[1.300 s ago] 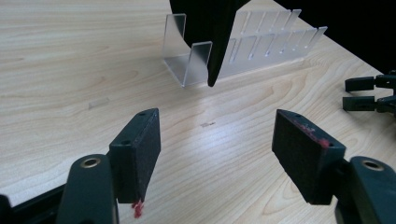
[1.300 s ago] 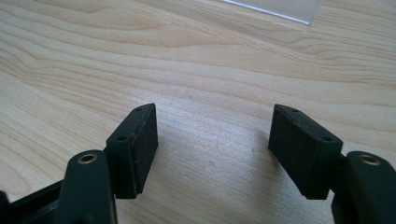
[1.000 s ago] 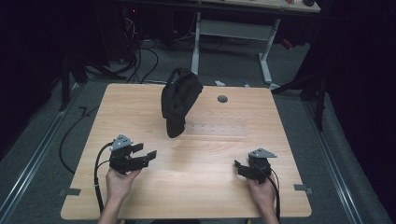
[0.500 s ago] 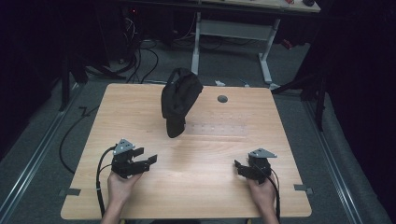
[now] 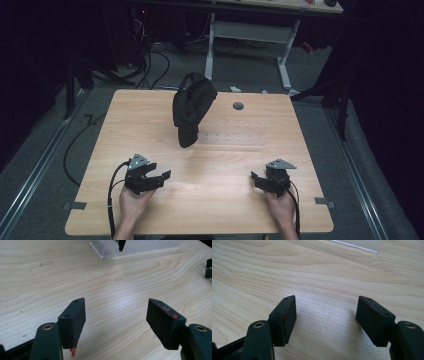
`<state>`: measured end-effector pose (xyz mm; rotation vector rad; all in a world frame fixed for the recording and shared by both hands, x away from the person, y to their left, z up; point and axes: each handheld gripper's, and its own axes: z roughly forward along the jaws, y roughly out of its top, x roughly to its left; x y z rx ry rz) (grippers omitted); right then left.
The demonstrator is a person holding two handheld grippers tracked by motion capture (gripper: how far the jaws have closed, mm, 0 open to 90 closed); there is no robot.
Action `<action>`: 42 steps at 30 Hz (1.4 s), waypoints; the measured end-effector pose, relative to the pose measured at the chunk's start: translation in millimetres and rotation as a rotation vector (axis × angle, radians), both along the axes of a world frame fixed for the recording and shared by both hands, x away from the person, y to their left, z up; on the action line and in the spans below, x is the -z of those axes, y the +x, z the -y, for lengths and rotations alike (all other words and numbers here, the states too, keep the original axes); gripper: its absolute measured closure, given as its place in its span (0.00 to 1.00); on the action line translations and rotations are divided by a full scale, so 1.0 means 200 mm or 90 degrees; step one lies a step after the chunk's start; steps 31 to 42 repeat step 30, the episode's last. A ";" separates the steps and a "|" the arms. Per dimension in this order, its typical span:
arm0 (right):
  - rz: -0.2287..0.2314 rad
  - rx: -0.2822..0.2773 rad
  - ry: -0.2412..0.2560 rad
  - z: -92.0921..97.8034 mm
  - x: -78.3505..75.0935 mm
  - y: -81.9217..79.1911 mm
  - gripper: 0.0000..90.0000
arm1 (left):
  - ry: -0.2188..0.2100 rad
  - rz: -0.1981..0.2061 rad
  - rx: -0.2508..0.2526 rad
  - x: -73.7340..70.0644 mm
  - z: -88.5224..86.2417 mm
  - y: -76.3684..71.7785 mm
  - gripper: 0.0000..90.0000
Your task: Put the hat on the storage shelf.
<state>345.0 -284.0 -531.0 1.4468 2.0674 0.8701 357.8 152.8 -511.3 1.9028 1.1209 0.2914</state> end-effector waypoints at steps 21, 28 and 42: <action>0.000 0.000 0.000 0.00 0.00 0.00 0.37 | 0.095 0.009 -0.021 0.12 0.08 0.00 0.35; 0.000 0.000 0.000 0.00 0.00 0.00 0.37 | 0.138 0.023 -0.016 0.12 0.11 -0.01 0.32; 0.000 0.000 0.000 0.00 0.00 0.00 0.37 | 0.138 0.023 -0.015 0.12 0.11 -0.01 0.31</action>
